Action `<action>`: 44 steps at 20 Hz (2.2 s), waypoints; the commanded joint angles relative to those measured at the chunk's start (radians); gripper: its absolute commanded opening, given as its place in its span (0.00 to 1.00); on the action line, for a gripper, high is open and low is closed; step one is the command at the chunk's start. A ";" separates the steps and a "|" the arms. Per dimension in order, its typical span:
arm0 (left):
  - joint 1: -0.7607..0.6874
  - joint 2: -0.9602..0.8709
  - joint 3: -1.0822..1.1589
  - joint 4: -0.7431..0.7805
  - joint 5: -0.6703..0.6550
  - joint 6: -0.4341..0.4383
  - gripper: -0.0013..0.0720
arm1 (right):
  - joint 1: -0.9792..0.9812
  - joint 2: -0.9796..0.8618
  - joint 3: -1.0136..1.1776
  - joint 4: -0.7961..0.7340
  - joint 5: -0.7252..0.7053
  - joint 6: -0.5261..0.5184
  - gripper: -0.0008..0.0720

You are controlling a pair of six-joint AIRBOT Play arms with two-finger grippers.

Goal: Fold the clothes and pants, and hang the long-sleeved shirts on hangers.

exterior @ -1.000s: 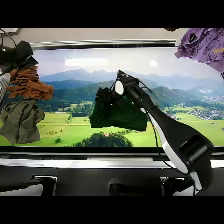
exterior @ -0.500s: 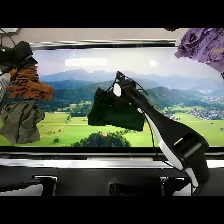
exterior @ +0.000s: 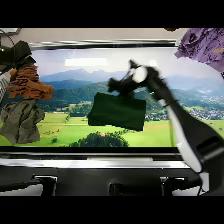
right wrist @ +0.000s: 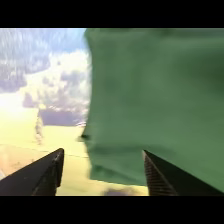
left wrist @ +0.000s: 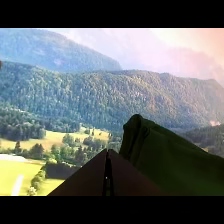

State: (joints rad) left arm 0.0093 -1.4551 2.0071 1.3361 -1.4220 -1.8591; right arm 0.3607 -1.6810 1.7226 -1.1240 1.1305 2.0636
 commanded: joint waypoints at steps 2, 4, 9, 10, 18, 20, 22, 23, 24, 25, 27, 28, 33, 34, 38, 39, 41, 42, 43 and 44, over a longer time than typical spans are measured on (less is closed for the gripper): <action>0.008 0.000 0.000 0.004 0.005 0.001 0.04 | -0.371 0.049 -0.018 0.191 0.230 -0.346 0.83; 0.010 0.000 0.000 0.004 0.005 0.001 0.04 | -0.517 0.049 -0.109 0.294 0.248 -0.462 0.83; 0.010 0.001 0.000 0.004 0.008 0.001 0.04 | -0.669 0.048 -0.493 0.486 0.174 -0.733 0.83; 0.010 0.001 0.000 0.003 0.008 0.001 0.04 | -0.663 0.045 -0.554 0.494 0.140 -0.772 0.82; 0.010 0.001 0.000 0.003 0.008 0.000 0.04 | -0.564 -0.071 -0.718 0.662 0.024 -0.968 0.75; 0.010 0.001 0.000 0.000 0.008 -0.018 0.04 | -0.525 -0.078 -0.718 0.660 -0.024 -0.960 0.69; 0.008 0.000 0.000 0.000 0.008 -0.018 0.04 | -0.498 -0.077 -0.717 0.678 -0.050 -0.960 0.35; 0.008 0.000 0.000 0.000 0.008 -0.018 0.04 | -0.497 -0.077 -0.710 0.699 -0.044 -0.961 0.10; 0.008 0.001 0.000 0.000 0.008 -0.018 0.04 | -0.501 -0.076 -0.695 0.724 -0.031 -0.960 0.06; 0.008 0.000 0.000 0.000 0.008 -0.018 0.04 | -0.501 -0.072 -0.666 0.738 -0.016 -0.954 0.06; 0.008 0.000 0.000 0.000 0.008 -0.018 0.04 | -0.500 -0.068 -0.555 0.693 0.005 -0.876 0.06; 0.008 0.000 0.000 0.000 0.008 -0.018 0.04 | -0.500 -0.068 -0.493 0.657 0.011 -0.826 0.06; 0.008 0.000 0.000 0.000 0.008 -0.018 0.04 | -0.501 -0.068 -0.155 0.388 0.023 -0.589 0.06; 0.008 0.000 0.000 0.000 0.008 -0.018 0.04 | -0.501 -0.068 -0.102 0.340 0.022 -0.556 0.06; 0.008 0.000 0.000 0.000 0.008 -0.018 0.04 | -0.501 -0.068 0.075 0.115 0.016 -0.425 0.06; 0.008 0.000 0.000 0.000 0.008 -0.018 0.04 | -0.505 -0.068 0.112 0.056 0.014 -0.393 0.06; 0.008 0.000 0.000 0.000 0.008 -0.018 0.04 | -0.530 -0.068 0.164 0.005 0.005 -0.338 0.06; 0.008 0.000 -0.001 0.000 0.008 -0.018 0.04 | -0.560 -0.068 0.182 0.005 -0.007 -0.317 0.06; 0.008 0.000 -0.001 0.000 0.008 -0.018 0.04 | -0.591 -0.068 0.193 0.005 -0.011 -0.307 0.06; 0.008 0.000 -0.002 0.000 0.008 -0.018 0.04 | -0.625 -0.068 0.200 0.005 -0.009 -0.299 0.06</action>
State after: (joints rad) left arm 0.0174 -1.4551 2.0068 1.3357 -1.4143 -1.8771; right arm -0.2005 -1.7493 1.8671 -1.0527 1.1362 1.6917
